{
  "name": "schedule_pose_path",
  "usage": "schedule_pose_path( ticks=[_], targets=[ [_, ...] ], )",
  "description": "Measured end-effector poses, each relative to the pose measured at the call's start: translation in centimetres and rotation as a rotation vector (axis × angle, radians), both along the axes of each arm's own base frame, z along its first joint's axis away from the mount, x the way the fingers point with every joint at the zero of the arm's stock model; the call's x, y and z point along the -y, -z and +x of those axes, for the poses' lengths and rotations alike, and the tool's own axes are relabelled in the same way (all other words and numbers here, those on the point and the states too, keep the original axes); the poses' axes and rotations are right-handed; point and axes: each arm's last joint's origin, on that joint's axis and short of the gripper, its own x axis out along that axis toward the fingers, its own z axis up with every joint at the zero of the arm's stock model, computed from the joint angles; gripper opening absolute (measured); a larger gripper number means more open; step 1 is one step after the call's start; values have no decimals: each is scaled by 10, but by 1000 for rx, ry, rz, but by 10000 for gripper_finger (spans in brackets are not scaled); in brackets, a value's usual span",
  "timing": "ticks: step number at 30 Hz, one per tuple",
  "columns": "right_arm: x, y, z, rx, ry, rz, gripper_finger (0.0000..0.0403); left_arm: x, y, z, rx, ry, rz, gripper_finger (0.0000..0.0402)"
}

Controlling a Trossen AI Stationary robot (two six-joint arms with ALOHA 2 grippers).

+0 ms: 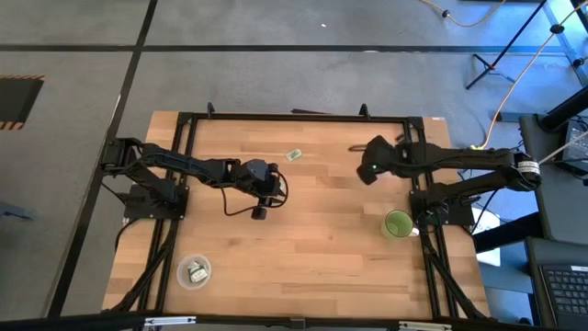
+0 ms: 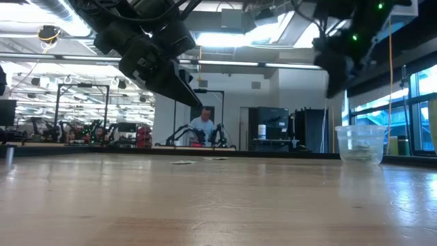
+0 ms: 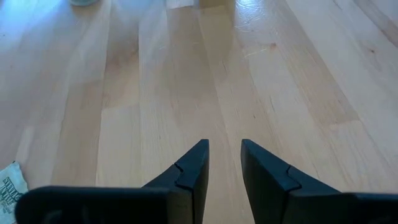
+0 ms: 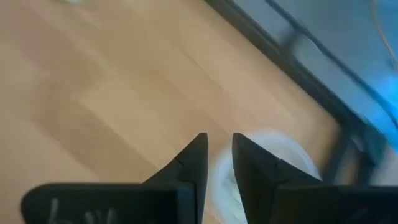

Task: Pick and place items into bin
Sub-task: Put the white stevia packet into the top white bin

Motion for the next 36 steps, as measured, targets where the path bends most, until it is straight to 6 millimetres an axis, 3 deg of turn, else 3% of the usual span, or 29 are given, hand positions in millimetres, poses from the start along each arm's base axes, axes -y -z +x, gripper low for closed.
schedule_pose_path(
  ticks=[6,16,36],
  targets=[
    [-20,-8,25,177,-214,-50,78,0,0,0,0,0,1,86],
    [-45,-19,48,367,-423,-130,78,0,0,0,0,2,2,86],
    [-68,9,91,337,-669,-167,78,-1,4,-3,-48,-20,18,86]
  ],
)
